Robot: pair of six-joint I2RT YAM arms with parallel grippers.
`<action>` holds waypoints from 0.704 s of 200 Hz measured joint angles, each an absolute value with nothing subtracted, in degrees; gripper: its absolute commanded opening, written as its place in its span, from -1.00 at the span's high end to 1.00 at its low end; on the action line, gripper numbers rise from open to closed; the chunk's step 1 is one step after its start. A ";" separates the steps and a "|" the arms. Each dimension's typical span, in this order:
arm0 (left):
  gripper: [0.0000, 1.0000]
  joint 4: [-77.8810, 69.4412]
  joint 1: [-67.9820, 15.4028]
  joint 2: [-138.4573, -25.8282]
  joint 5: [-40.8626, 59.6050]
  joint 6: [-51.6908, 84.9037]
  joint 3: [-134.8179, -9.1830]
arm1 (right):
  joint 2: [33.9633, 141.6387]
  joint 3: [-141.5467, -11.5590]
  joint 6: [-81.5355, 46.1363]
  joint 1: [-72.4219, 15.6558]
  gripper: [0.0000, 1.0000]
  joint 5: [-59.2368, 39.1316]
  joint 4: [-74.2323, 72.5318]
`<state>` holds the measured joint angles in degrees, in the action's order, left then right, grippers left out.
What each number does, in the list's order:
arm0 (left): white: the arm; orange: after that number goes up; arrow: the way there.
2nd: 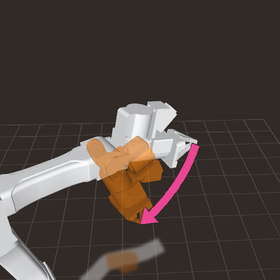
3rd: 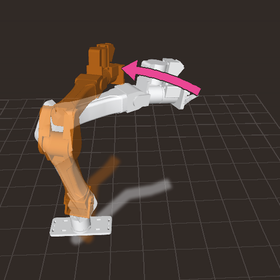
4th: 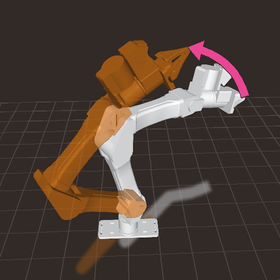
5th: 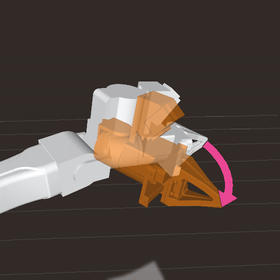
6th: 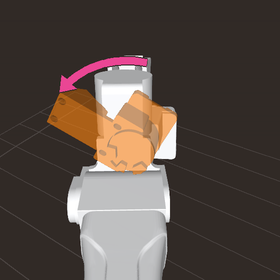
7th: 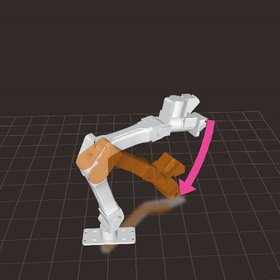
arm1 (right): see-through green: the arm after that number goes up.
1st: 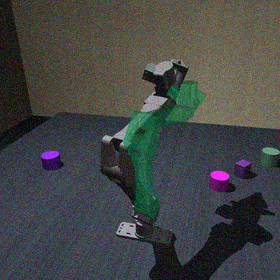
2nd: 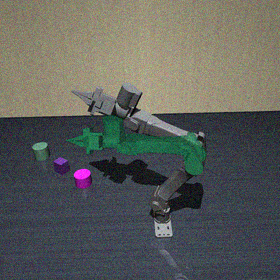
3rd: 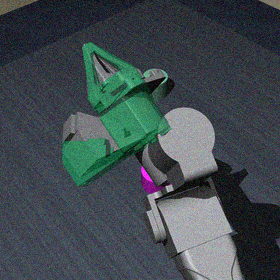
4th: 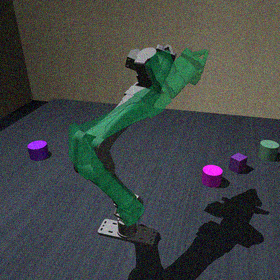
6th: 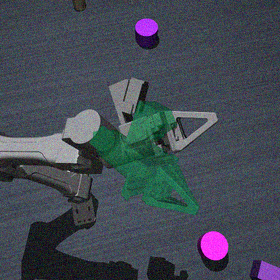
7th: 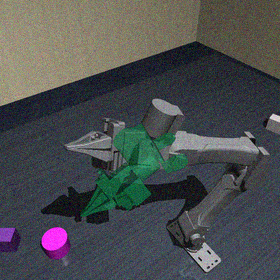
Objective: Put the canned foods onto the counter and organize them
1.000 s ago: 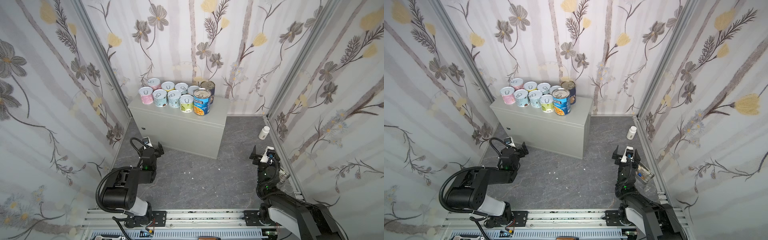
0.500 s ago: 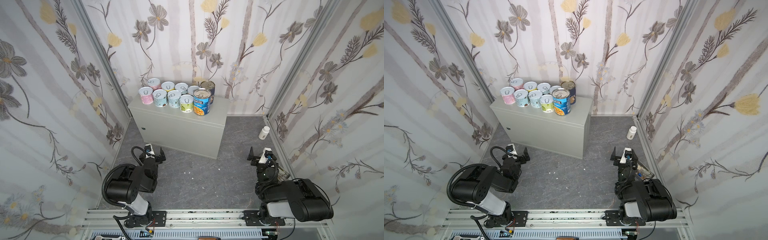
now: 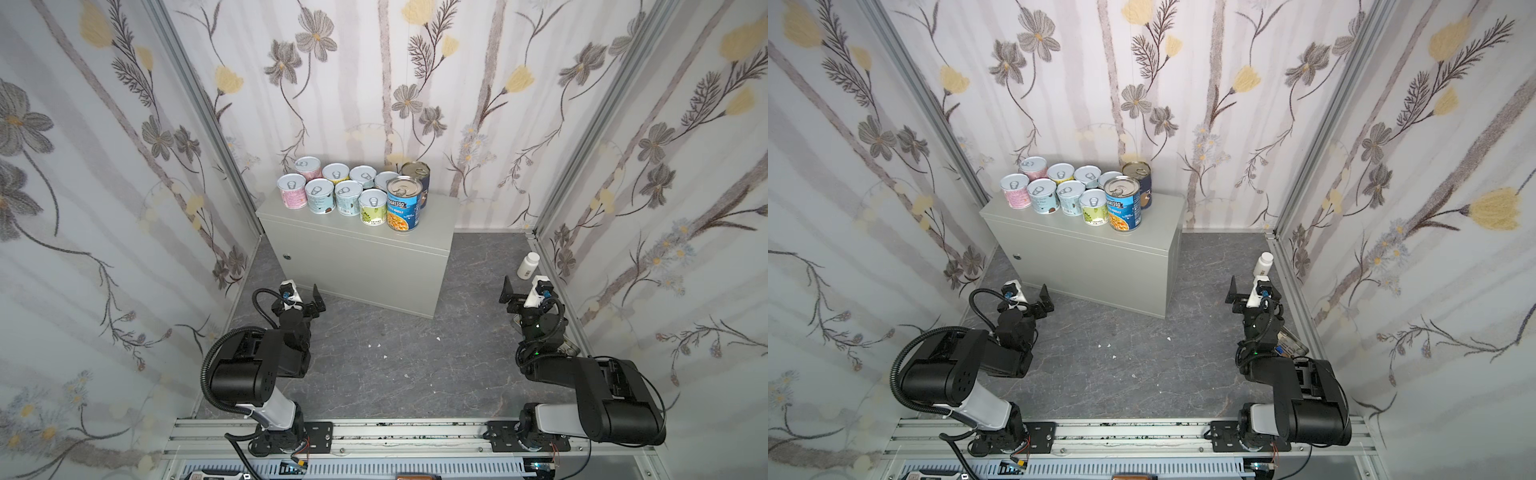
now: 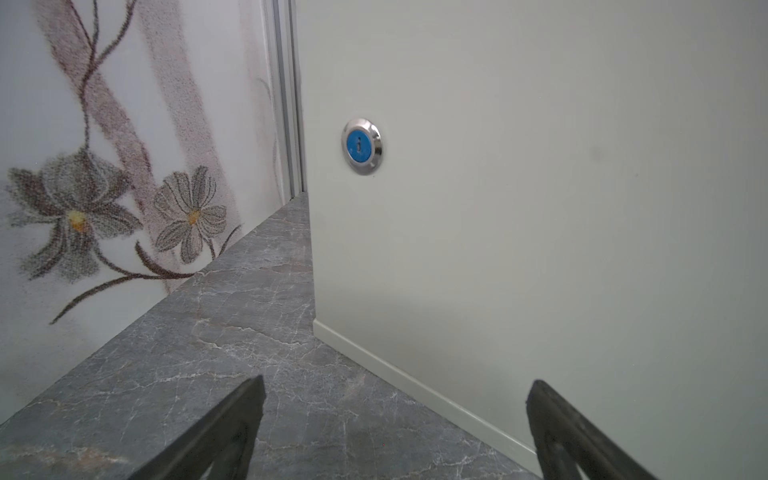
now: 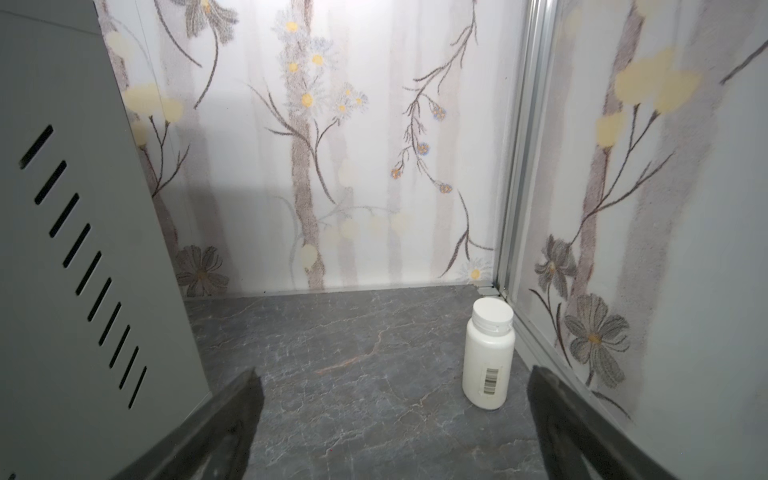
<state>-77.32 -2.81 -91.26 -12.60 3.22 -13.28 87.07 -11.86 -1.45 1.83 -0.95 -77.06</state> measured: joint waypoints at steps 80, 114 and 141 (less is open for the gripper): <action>-1.00 -76.05 -2.94 -91.15 -11.81 3.42 -13.28 | 86.67 -11.35 -1.43 -0.56 -0.99 -0.95 -74.43; -1.00 -76.03 -2.94 -91.15 -11.81 3.42 -13.28 | 86.67 -11.35 -1.41 -0.56 -0.99 -0.93 -74.41; -1.00 -76.03 -2.94 -91.15 -11.81 3.42 -13.28 | 86.67 -11.35 -1.41 -0.56 -0.99 -0.93 -74.41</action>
<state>-76.03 -2.94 -91.15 -11.81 3.42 -13.28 86.67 -11.35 -1.41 -0.56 -0.93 -74.41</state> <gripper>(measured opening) 0.997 0.996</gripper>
